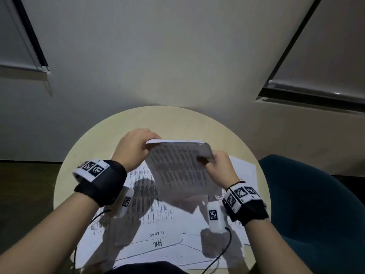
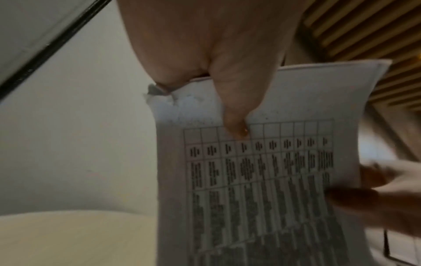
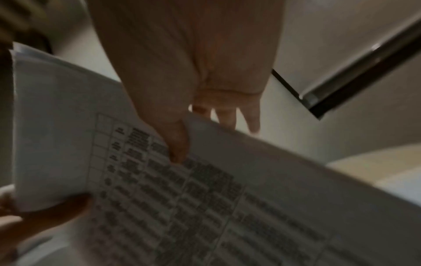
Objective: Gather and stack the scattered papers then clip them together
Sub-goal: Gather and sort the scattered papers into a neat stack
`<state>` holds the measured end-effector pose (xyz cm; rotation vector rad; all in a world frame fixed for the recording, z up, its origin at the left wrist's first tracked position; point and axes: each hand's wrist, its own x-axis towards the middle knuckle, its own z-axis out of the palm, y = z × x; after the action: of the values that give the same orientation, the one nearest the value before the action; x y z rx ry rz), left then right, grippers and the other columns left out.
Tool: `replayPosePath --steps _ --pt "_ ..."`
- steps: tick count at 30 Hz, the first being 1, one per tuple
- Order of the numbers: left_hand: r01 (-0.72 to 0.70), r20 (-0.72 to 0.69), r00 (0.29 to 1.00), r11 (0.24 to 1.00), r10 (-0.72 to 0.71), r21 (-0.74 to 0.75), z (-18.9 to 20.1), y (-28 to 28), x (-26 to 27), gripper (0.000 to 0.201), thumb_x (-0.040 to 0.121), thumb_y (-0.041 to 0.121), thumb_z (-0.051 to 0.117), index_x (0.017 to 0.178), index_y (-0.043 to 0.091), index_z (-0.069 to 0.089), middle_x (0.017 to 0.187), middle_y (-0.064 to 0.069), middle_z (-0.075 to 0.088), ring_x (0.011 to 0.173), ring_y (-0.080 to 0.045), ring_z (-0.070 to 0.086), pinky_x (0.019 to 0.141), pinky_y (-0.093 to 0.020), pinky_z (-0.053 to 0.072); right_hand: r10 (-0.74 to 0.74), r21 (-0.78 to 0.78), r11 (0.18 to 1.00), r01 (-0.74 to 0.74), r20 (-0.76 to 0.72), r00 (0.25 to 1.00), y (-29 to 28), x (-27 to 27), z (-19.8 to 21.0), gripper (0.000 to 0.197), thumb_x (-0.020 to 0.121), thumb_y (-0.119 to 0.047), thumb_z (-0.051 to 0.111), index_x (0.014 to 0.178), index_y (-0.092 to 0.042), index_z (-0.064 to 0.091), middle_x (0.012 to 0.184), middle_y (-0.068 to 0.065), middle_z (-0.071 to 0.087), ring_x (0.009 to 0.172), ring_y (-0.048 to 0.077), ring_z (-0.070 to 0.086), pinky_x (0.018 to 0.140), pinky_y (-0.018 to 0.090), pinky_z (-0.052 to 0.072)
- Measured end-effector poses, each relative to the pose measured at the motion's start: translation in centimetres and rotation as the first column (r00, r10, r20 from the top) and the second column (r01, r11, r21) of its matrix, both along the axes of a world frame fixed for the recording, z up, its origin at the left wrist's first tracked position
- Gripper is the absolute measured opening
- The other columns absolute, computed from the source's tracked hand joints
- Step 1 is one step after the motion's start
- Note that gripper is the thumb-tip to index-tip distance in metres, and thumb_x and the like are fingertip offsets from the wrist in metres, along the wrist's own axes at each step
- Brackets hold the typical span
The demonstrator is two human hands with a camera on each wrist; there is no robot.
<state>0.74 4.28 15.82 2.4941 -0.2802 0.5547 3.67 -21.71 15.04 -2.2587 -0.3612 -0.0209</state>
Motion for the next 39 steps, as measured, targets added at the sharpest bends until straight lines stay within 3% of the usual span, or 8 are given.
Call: replayPosePath --steps 4,7,11,15,21,31,35,39 --pt "-0.272 0.128 0.928 0.87 0.35 -0.411 1.9 -0.6 -0.2 0.054 0.078 0.023 0.076 0.128 0.021 0.055 0.125 -0.006 0.051 0.119 -0.021 0.043 0.098 -0.024 0.031 -0.116 0.29 0.947 0.137 -0.087 0.989 0.8 0.1 -0.1 0.009 0.087 -0.013 0.068 0.084 -0.02 0.073 0.076 -0.003 0.07 0.068 0.003 0.059 0.065 0.021 0.046" --pt "-0.213 -0.124 0.976 0.654 0.18 -0.726 1.5 0.0 -0.5 0.091 0.074 0.019 0.08 0.146 0.024 0.024 0.146 -0.004 0.037 0.135 -0.012 0.036 0.114 -0.03 0.027 -0.119 0.448 0.882 0.144 -0.083 0.989 0.9 -0.2 -0.4 0.017 0.085 -0.008 0.07 0.08 -0.024 0.07 0.076 -0.012 0.07 0.066 -0.008 0.061 0.069 0.015 0.048" --pt "-0.071 -0.205 0.969 0.64 -0.138 -0.765 0.2 -0.7 -1.4 0.073 0.068 0.029 0.077 0.132 0.015 0.045 0.12 0.005 0.063 0.109 -0.003 0.063 0.091 -0.02 0.053 -0.09 0.496 0.857 0.139 -0.122 0.988 1.2 -0.7 -1.3 0.016 0.086 -0.006 0.068 0.092 -0.02 0.071 0.083 -0.013 0.071 0.073 -0.007 0.065 0.074 0.011 0.05" --pt "-0.116 -0.317 0.92 0.614 -0.23 -0.781 -3.6 -0.9 -2.3 0.073 0.055 0.049 0.083 0.116 0.017 0.06 0.103 0.005 0.074 0.097 -0.009 0.07 0.077 -0.021 0.058 -0.046 0.389 0.906 0.169 -0.306 0.951 0.6 -1.4 -3.5 0.011 0.087 -0.012 0.068 0.087 -0.023 0.07 0.084 -0.007 0.075 0.086 0.019 0.072 0.084 0.038 0.058" --pt "-0.203 -0.451 0.85 0.621 -0.273 -0.757 -8.1 -1.8 -3.1 0.035 0.069 0.032 0.083 0.099 0.035 0.066 0.102 0.013 0.073 0.095 -0.008 0.069 0.089 -0.036 0.055 -0.049 0.301 0.934 0.19 -0.42 0.906 -0.5 -1.7 -5.9 0.003 0.083 -0.018 0.073 0.086 -0.017 0.072 0.087 0.003 0.076 0.085 0.025 0.072 0.086 0.049 0.056" --pt "-0.419 -0.539 0.842 0.619 -0.008 -0.664 -10.5 0.2 -3.0 0.01 0.088 0.019 0.067 0.097 0.015 0.066 0.081 -0.001 0.069 0.081 -0.023 0.068 0.068 -0.022 0.056 -0.222 0.161 0.927 0.339 -0.493 0.841 -0.7 -2.1 -9.0 0.021 0.088 -0.02 0.067 0.074 -0.009 0.054 0.06 0.003 0.047 0.054 0.016 0.044 0.051 0.025 0.037" --pt "-0.681 -0.763 0.557 0.707 0.329 -0.192 -14.5 4.3 -5.1 0.042 0.093 0.028 0.057 0.127 0.002 0.053 0.118 -0.014 0.062 0.111 -0.033 0.059 0.094 -0.032 0.048 -0.265 0.067 0.931 0.358 -0.552 0.791 -2.3 -3.1 -10.8 0.023 0.088 -0.013 0.066 0.073 -0.009 0.049 0.062 0.005 0.042 0.051 0.016 0.038 0.048 0.023 0.033" --pt "-0.629 -0.856 0.356 0.774 0.375 0.078 -17.0 4.9 -7.6 0.052 0.085 0.034 0.061 0.115 -0.007 0.053 0.121 -0.027 0.053 0.105 -0.041 0.055 0.08 -0.039 0.046 -0.262 -0.014 0.946 0.323 -0.617 0.742 -3.3 -4.6 -11.3 0.028 0.09 -0.007 0.063 0.067 -0.008 0.047 0.054 0.004 0.046 0.033 0.007 0.045 0.033 0.014 0.033"
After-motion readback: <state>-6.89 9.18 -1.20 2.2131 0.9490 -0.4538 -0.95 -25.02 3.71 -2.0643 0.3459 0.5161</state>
